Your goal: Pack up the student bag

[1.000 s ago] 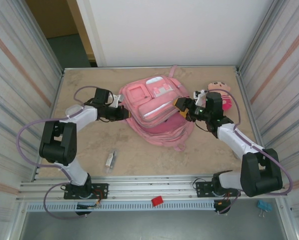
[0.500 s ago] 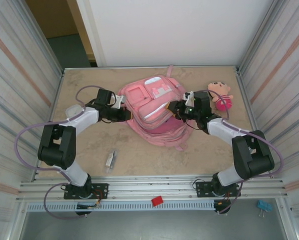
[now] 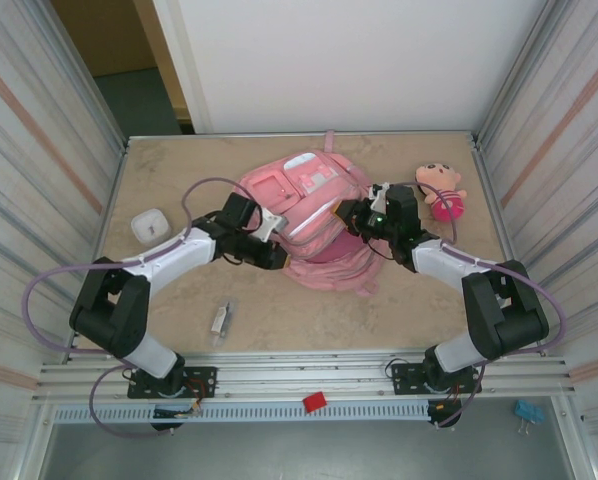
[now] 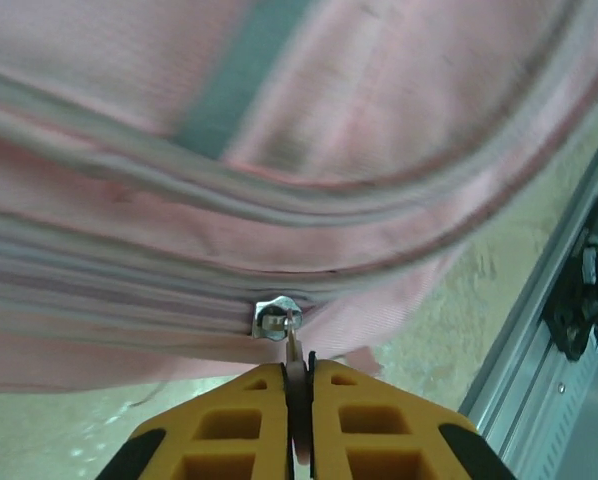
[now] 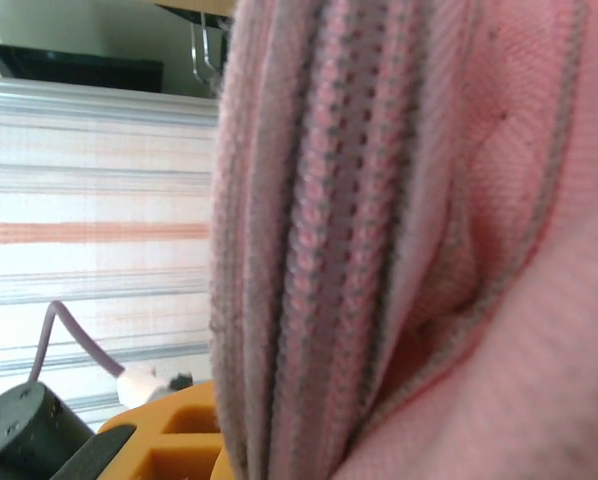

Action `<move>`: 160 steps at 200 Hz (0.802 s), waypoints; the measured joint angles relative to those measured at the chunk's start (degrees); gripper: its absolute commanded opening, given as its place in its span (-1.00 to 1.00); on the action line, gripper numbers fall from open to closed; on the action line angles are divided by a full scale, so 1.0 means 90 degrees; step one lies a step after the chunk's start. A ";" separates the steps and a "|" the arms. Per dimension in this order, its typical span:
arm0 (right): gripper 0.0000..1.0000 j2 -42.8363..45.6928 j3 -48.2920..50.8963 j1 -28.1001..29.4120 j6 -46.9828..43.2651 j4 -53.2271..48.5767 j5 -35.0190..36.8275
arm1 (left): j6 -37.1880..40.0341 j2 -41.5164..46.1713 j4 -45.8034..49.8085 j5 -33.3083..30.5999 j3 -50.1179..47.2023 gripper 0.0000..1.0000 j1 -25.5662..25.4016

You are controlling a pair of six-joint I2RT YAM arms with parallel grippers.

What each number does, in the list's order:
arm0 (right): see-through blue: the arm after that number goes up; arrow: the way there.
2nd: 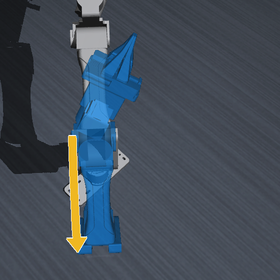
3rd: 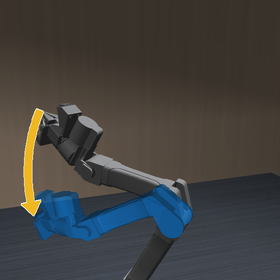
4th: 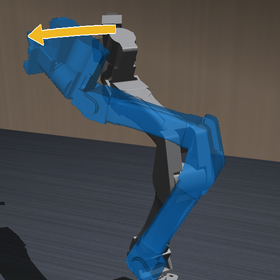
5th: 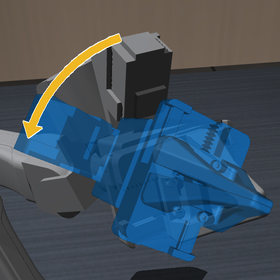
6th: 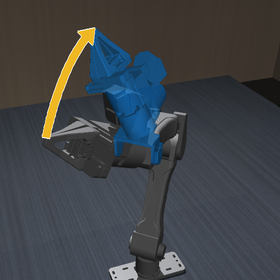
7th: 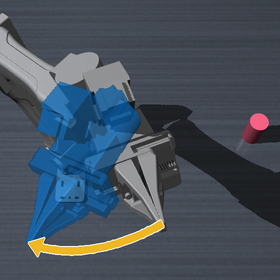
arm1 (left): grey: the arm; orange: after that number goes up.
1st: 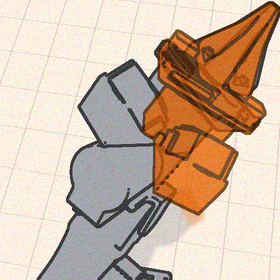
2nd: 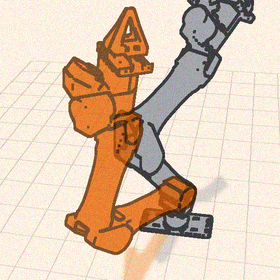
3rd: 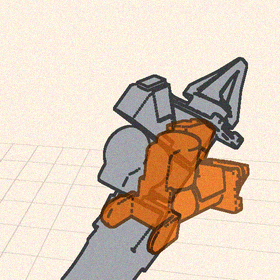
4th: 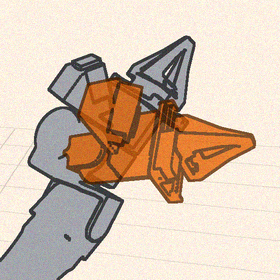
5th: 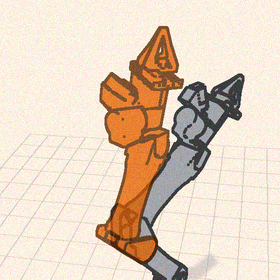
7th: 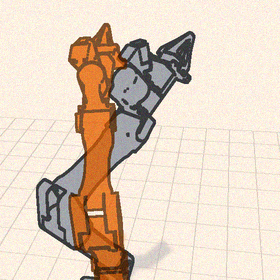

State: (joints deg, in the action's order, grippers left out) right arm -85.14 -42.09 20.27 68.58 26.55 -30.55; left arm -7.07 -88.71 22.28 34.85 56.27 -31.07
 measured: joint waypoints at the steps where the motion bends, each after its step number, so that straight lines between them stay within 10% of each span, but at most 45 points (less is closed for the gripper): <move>1: -0.79 0.0000 0.0000 0.0000 0.0000 0.0002 0.0000 | 0.0007 0.0000 0.0000 -0.0002 0.0000 -0.73 -0.0017; 119: -0.80 0.0090 -0.0002 0.0129 0.0046 0.0189 0.0092 | 0.0826 -0.0066 -0.0007 -0.0860 0.0755 -0.55 -0.1552; 160: -0.79 0.0095 -0.0015 0.0158 -0.0005 0.0095 0.0100 | 0.1290 -0.0214 0.0070 -0.0923 0.1122 0.09 -0.1940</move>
State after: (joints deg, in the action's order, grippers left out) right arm -84.29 -42.22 21.69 68.53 27.40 -29.65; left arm 4.54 -90.63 22.92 26.55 66.37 -48.53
